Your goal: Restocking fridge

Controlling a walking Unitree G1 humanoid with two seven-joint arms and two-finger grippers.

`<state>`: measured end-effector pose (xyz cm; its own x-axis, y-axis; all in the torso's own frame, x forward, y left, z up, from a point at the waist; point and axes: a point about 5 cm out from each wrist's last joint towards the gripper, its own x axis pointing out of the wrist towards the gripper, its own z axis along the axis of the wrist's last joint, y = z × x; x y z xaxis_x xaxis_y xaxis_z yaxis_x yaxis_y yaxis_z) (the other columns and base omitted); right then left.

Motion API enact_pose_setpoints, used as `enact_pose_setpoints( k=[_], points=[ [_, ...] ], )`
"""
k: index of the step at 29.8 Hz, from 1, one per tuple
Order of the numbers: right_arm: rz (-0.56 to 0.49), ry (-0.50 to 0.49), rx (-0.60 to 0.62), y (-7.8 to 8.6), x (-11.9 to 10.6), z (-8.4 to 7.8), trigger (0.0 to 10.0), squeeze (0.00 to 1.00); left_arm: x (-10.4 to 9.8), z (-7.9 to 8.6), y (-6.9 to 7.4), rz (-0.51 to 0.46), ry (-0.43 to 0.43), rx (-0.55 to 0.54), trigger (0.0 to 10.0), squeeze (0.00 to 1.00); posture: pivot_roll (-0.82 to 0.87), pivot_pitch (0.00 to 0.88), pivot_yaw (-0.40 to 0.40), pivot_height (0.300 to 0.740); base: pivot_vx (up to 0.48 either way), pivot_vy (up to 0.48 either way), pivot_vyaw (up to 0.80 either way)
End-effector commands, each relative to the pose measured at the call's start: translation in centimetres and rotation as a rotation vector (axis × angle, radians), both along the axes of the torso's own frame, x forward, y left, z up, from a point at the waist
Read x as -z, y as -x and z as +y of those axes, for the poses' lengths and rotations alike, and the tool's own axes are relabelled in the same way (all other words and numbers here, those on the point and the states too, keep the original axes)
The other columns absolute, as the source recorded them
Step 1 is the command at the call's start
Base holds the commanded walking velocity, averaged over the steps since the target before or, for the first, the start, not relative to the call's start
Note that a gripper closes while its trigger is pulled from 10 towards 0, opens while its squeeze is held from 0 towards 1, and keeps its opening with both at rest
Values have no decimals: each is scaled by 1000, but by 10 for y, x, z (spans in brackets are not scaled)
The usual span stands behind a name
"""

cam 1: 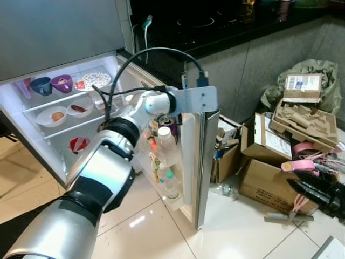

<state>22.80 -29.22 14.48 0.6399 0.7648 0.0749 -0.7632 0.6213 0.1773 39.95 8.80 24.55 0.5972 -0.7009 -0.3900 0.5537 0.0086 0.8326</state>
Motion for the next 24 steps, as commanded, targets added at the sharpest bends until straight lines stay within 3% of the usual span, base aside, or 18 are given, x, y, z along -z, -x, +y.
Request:
enact_pose_setpoints(
  k=[1,7,12,13,15,16,22,24],
  points=[
    [2,0,-3,2,-3,0,10000,0,26,20,2,102,-103,-45,10000,0,-77,0,22,732,0,0,0],
    [-20,17,-38,0,-15,9,10000,0,15,28,-1,69,-113,-73,10000,0,-73,0,21,732,0,0,0],
    [-31,12,-39,-1,-19,11,10000,0,3,26,-3,35,-44,-75,10000,0,-70,0,19,732,0,0,0],
    [-59,16,-17,-5,-24,8,10000,0,-11,17,-4,12,79,-60,10000,0,-75,0,16,732,0,0,0],
    [-75,18,-3,-8,-27,6,10000,0,-20,11,-4,6,158,-45,10000,0,-77,0,15,732,0,0,0],
    [-75,18,-3,-8,-27,6,10000,0,-20,11,-4,6,158,-45,10000,0,-77,0,15,732,0,0,0],
    [-55,33,7,-8,-22,2,10000,0,-44,-7,0,107,446,60,10000,0,-83,0,16,732,0,0,0],
    [-45,34,5,-8,-18,4,10000,0,-52,-12,-1,89,507,47,10000,0,-81,0,19,732,0,0,0]
  ],
)
